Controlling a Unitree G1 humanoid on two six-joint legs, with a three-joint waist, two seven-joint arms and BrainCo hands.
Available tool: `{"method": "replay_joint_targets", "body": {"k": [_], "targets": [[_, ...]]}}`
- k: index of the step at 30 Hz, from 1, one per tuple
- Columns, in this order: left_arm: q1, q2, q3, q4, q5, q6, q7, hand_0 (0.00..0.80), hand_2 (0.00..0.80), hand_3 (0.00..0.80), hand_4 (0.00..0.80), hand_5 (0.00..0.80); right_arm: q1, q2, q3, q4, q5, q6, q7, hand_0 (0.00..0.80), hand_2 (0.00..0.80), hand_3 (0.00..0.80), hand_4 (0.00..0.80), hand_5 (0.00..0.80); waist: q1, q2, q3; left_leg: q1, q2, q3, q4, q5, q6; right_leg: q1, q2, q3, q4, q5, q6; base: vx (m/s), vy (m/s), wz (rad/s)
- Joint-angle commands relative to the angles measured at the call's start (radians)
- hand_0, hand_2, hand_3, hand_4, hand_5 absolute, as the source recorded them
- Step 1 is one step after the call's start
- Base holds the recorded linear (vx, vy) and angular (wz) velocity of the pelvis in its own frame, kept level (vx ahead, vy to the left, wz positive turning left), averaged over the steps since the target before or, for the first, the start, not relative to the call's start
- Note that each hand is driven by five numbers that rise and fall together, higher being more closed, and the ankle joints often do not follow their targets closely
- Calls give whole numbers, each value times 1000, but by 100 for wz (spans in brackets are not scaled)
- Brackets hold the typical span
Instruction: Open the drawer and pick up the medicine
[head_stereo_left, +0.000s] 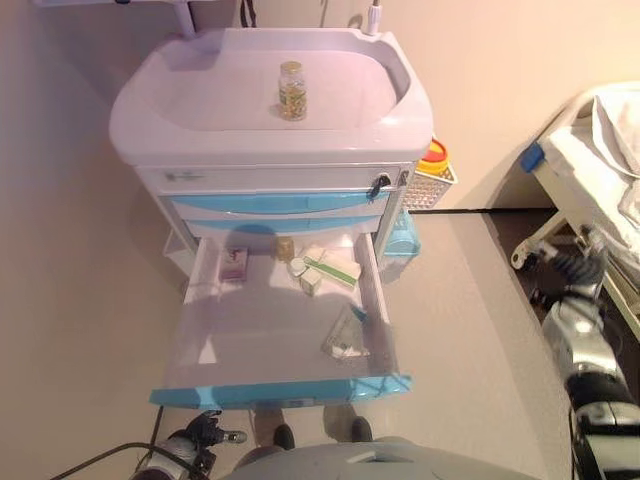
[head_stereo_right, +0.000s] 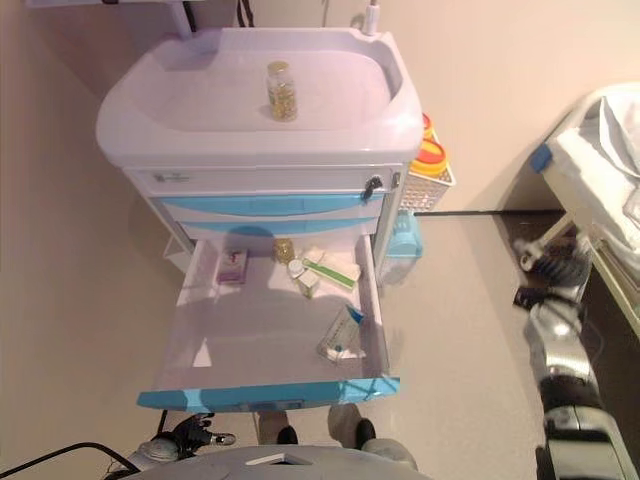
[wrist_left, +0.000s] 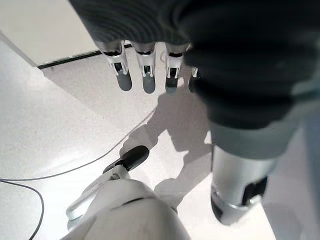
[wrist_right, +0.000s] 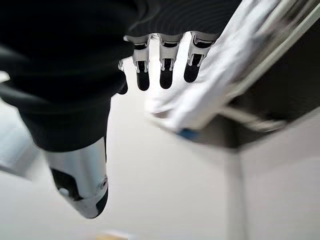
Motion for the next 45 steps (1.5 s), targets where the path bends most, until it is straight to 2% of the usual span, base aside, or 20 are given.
{"method": "replay_joint_targets", "body": {"k": [1, 8, 12, 14, 16, 19, 24, 28, 35, 41, 45], "targets": [[-58, -15, -52, 35, 46, -38, -10, 0, 0, 0, 0, 0, -24, 3, 13, 101, -100, -59, 39, 0, 0, 0, 0, 0, -10, 10, 21, 8, -18, -19, 7, -132, 7, -30, -13, -45, 54, -21, 60, -20, -9, -7], [-74, -6, -76, 21, 82, -62, -29, 0, 0, 0, 0, 0, 69, 129, 95, 272, -200, -19, 54, 0, 0, 0, 0, 0, -16, 17, 63, -10, -21, -27, 12, -128, 20, -55, -8, -41, 78, -26, 56, -21, -19, -19], [-87, 2, -101, 15, 133, -78, -54, 0, 0, 0, 0, 0, 97, 182, 184, 342, -302, 11, 93, 0, 0, 0, 0, 0, -17, 23, 86, -21, -23, -37, 11, -122, 22, -63, -5, -41, 80, -26, 55, -6, -3, -1], [-95, 9, -118, 8, 172, -92, -61, 0, 0, 0, 0, 0, 98, 189, 233, 354, -398, 19, 121, 0, 0, 0, 0, 0, -16, 25, 97, -27, -24, -42, 11, -118, 22, -67, -4, -41, 83, -27, 54, 0, 0, 0], [-107, 20, -143, -8, 204, -96, -73, 0, 0, 0, 0, 0, 93, 188, 289, 347, -424, 30, 135, 0, 0, 0, 0, 0, -16, 26, 109, -35, -25, -47, 13, -114, 22, -75, -3, -42, 88, -27, 54, -16, 1, 0], [-130, 36, -178, -51, 214, -95, -93, 0, 0, 0, 0, 0, 73, 186, 337, 332, -417, 42, 168, 0, 0, 0, 0, 0, -17, 32, 136, -53, -27, -52, 20, -108, 23, -95, -2, -39, 103, -30, 50, -53, 26, 0], [-191, 68, -208, -180, 129, -83, -102, 0, 0, 0, 0, 0, 16, 168, 400, 313, -410, 34, 177, 0, 0, 0, 0, 0, -25, 50, 213, -127, -33, -56, 74, -101, 30, -165, 3, -25, 158, -38, 34, -117, 83, -2], [-282, 137, -212, -303, 76, -70, -71, 0, 0, 0, 0, 0, -38, 139, 448, 286, -402, 24, 176, 0, 0, 0, 0, 0, -29, 57, 294, -215, -40, -55, 152, -97, 32, -241, 3, -21, 223, -42, 19, -133, 74, -3], [-438, 335, -178, -587, -22, -2, -89, 0, 0, 0, 0, 0, -81, 94, 445, 262, -322, 26, 163, 0, 0, 0, 0, 0, -27, 72, 397, -343, -55, -43, 263, -101, 39, -365, -5, -19, 307, -37, 4, -64, 66, 1], [-579, 450, -145, -664, -90, 50, -140, 0, 0, 0, 0, 0, -73, 79, 428, 262, -301, 29, 166, 0, 0, 0, 0, 0, -43, 72, 420, -431, -62, -26, 345, -124, 48, -451, -14, -9, 353, -34, 2, 9, 60, -4], [-759, 517, -144, -581, -122, 73, -137, 0, 0, 0, 0, 0, -76, 67, 437, 265, -303, 22, 176, 0, 0, 0, 0, 0, -70, 73, 420, -498, -61, -5, 394, -136, 54, -526, -11, 10, 384, -29, -1, 20, 82, -8]]}}
